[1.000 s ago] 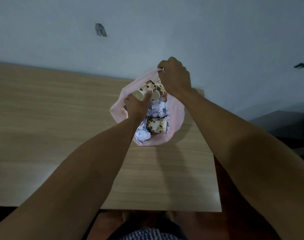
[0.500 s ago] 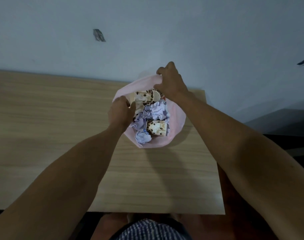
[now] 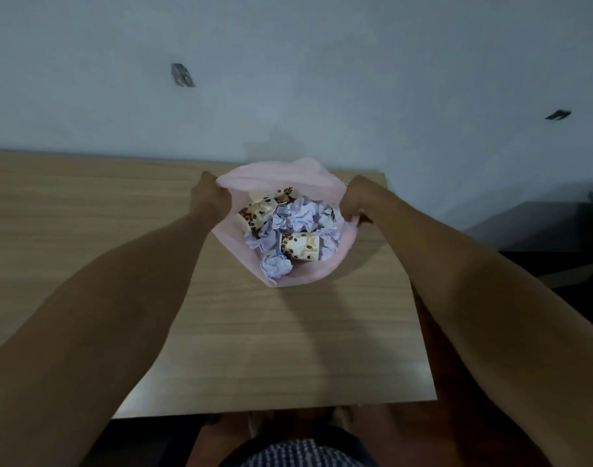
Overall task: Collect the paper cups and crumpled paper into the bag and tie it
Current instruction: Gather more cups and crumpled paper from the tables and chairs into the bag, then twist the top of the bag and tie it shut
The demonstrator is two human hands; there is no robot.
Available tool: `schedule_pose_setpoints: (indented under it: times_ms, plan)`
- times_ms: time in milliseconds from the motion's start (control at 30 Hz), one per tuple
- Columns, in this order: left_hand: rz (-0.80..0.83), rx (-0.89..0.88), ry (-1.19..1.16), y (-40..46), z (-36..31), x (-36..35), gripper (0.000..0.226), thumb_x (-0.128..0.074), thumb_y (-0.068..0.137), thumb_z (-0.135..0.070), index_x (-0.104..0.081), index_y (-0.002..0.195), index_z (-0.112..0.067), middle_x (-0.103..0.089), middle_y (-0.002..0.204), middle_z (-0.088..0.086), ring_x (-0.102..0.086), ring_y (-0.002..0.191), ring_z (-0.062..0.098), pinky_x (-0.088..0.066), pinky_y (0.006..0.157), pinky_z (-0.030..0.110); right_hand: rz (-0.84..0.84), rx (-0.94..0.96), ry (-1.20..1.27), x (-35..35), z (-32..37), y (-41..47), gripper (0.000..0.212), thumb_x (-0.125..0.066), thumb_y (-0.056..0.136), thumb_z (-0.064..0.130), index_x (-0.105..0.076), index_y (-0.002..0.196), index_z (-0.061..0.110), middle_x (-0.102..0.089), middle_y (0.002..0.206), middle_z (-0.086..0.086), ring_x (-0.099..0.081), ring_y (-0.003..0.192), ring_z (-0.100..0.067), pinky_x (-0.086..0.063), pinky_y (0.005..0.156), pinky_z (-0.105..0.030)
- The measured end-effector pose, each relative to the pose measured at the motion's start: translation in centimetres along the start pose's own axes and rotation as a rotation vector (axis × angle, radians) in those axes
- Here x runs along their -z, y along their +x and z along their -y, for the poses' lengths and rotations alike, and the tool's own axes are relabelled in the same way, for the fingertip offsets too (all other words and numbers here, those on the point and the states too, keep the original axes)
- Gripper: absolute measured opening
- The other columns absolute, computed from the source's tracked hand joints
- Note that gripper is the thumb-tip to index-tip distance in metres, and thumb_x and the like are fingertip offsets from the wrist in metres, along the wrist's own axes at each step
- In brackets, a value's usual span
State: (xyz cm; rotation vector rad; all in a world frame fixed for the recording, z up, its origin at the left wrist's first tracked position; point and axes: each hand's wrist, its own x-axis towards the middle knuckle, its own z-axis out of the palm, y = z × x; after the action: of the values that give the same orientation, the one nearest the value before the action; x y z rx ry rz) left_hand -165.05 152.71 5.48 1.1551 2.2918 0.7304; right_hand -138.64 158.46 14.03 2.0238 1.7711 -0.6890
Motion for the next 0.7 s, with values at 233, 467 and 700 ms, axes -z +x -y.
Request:
schedule_pose_setpoints:
  times_ms: [233,467,700]
  plan:
    - [0.042,0.018,-0.066,0.0,-1.7,3.2,0.037,-0.048,0.101,-0.019,-0.042,0.131,0.003,-0.056,0.132,0.030,-0.056,0.121,0.047,-0.046,0.094,0.047,-0.015,0.068,0.101,3.5,-1.6,-3.1,0.035,-0.081,0.085,0.020,-0.052,0.081,0.001,-0.053,0.079,-0.010,-0.058,0.086,-0.026,-0.047,0.068,-0.032]
    - [0.174,0.073,-0.328,1.0,-4.4,9.9,0.061,-0.057,0.067,-0.049,-0.063,0.099,0.003,-0.068,0.093,0.021,-0.071,0.085,0.041,-0.053,0.062,0.038,-0.156,0.109,0.453,7.7,-3.3,-4.3,0.019,-0.056,0.078,-0.018,-0.061,0.096,-0.015,-0.064,0.093,-0.035,-0.071,0.074,-0.049,-0.060,0.071,-0.062]
    - [0.121,-0.033,-0.302,0.9,-6.6,14.7,0.018,-0.060,0.081,-0.016,-0.063,0.084,0.001,-0.070,0.084,0.022,-0.074,0.072,0.039,-0.063,0.067,0.054,-0.492,0.157,0.342,9.0,-2.7,-7.0,0.004,-0.058,0.083,-0.002,-0.054,0.086,-0.002,-0.060,0.113,-0.028,-0.062,0.108,-0.040,-0.050,0.074,-0.034]
